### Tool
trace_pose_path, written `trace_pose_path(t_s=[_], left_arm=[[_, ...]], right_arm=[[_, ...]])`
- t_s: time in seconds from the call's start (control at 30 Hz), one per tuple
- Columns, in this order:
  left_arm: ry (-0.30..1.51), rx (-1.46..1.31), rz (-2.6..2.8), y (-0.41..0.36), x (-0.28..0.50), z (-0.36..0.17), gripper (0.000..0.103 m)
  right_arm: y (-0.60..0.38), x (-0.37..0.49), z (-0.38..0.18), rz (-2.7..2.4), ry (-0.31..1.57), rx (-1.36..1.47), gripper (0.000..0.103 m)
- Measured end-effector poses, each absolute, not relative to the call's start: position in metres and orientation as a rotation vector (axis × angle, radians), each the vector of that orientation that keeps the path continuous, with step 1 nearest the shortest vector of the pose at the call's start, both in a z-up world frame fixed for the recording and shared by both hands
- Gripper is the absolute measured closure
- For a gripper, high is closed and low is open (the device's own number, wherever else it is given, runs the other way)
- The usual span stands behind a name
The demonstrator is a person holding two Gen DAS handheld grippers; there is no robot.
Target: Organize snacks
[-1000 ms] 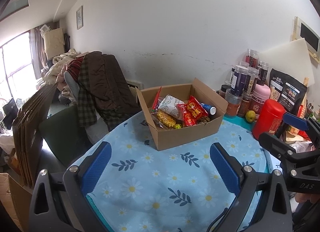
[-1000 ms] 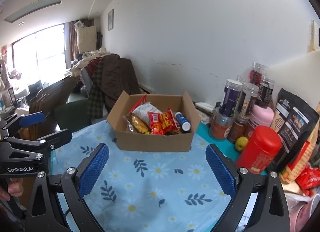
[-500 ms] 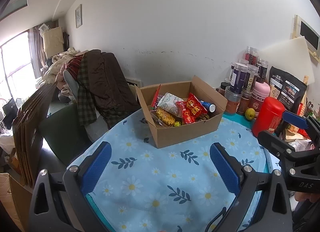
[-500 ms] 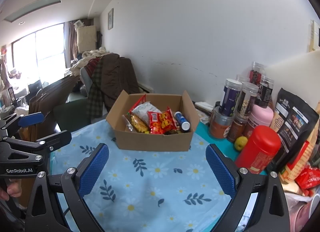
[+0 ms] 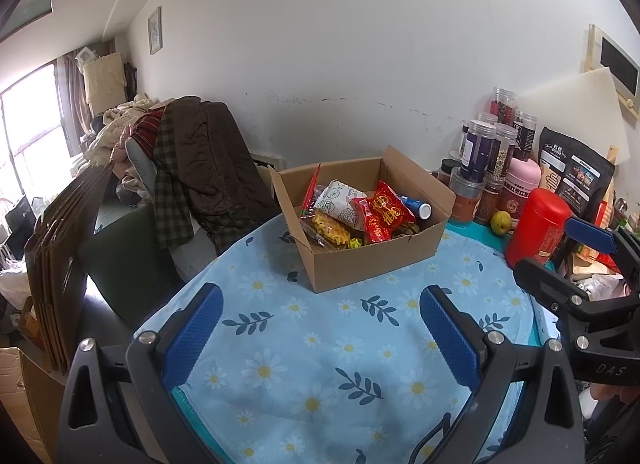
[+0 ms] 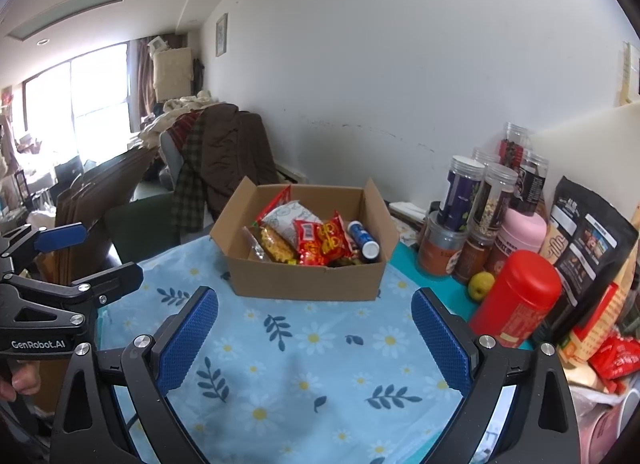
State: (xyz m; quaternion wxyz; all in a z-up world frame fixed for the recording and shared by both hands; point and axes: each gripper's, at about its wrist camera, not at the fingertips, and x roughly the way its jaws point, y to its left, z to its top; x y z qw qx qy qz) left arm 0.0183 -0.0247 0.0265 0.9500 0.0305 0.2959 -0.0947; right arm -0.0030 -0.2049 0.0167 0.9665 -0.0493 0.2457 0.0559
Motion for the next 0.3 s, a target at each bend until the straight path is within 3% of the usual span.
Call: trace_pose_path(t_s=[0.3], left_arm=[[0.604,0.062,-0.199,-0.0243,0.0183,0.0259,0.002]], right_arm=[[-0.2051,-0.0014,0.0146,0.116,0.501,-0.098,0.004]])
